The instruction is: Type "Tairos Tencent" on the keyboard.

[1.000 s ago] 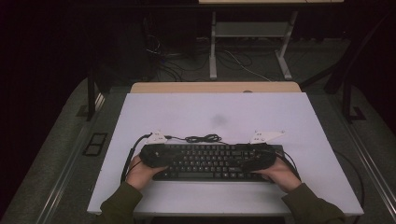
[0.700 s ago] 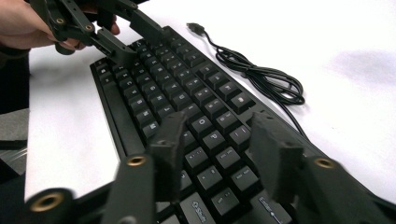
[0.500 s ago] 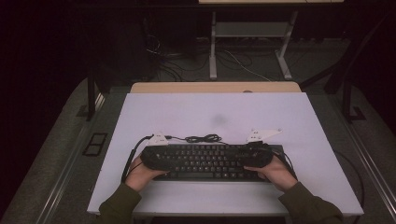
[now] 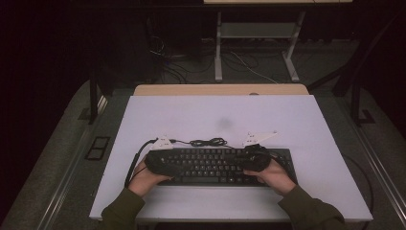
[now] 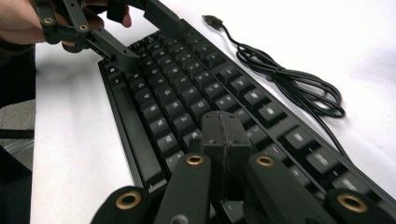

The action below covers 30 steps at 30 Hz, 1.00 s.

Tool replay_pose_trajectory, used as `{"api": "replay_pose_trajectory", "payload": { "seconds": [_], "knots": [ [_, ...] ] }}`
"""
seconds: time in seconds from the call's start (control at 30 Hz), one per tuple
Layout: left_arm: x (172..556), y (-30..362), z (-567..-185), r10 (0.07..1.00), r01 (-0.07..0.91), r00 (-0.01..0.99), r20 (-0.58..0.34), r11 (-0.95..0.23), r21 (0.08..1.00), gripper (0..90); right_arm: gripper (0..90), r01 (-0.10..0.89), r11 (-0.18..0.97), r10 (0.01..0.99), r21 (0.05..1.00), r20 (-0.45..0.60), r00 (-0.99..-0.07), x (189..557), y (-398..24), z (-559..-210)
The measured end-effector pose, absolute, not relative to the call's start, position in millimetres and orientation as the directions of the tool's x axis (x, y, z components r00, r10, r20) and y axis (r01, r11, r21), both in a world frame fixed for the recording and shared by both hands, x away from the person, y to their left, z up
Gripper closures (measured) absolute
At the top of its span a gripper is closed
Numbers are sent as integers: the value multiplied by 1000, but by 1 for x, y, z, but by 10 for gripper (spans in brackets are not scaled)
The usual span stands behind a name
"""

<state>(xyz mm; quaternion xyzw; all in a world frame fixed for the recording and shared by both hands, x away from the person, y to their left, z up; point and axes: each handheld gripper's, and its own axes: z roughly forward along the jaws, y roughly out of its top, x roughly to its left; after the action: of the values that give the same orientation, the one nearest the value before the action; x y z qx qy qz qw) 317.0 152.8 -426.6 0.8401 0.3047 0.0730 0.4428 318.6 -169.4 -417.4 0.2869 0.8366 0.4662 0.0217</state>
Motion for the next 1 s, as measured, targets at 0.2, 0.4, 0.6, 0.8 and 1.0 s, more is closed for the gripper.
{"api": "replay_pose_trajectory", "payload": {
  "seconds": [0.2, 0.4, 0.6, 0.8, 1.0],
  "knots": [
    [317, 154, -426, 583, 445, 800, -141, -420, 791, 217, 890, 447, 417, 473, 791, 231, -850, 320, -157, -419],
    [317, 153, -427, 580, 443, 803, -139, -423, 790, 217, 890, 441, 425, 448, 791, 239, -861, 320, -147, -420],
    [317, 152, -426, 576, 438, 806, -135, -428, 791, 217, 891, 432, 452, 420, 781, 241, -875, 318, -132, -423],
    [316, 153, -426, 575, 437, 807, -135, -427, 791, 217, 891, 420, 487, 400, 766, 233, -887, 315, -119, -428],
    [316, 152, -426, 575, 437, 807, -135, -426, 792, 217, 891, 418, 504, 393, 756, 231, -890, 314, -109, -432]
  ]
}}
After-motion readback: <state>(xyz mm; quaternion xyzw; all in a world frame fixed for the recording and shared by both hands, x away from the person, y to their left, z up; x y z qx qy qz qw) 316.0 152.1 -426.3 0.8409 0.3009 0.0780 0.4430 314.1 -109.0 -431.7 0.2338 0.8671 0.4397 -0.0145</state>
